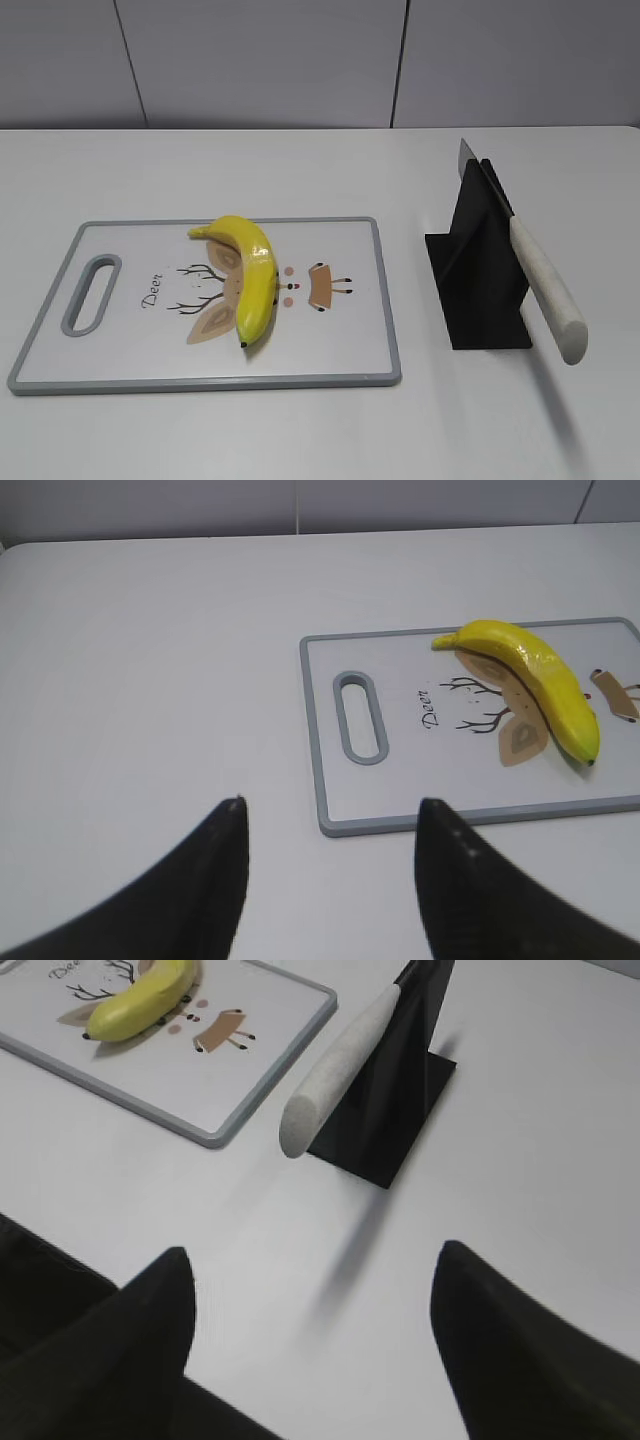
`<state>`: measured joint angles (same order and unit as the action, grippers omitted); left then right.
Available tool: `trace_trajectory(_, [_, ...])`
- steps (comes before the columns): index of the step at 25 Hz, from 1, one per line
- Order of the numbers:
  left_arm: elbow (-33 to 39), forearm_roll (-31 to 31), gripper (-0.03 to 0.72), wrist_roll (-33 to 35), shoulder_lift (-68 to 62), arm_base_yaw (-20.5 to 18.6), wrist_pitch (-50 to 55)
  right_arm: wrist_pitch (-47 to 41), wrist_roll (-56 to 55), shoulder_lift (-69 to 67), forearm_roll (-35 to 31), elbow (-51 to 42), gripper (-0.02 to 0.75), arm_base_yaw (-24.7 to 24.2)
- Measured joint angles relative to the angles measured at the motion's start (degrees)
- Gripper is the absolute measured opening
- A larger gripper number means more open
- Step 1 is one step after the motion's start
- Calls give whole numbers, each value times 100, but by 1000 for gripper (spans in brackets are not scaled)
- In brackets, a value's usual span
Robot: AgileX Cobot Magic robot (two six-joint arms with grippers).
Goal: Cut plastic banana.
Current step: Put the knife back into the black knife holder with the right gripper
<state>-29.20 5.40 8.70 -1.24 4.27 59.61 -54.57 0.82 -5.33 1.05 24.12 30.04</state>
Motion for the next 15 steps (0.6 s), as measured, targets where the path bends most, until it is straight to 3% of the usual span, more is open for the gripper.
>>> trace_trajectory(7, [7, 23, 510, 0, 0, -7, 0, 7, -17, 560, -105, 0, 523, -267])
trace_trajectory(15, [7, 16, 510, 0, 0, -7, 0, 36, -22, 564, -251, 0, 488, -1839])
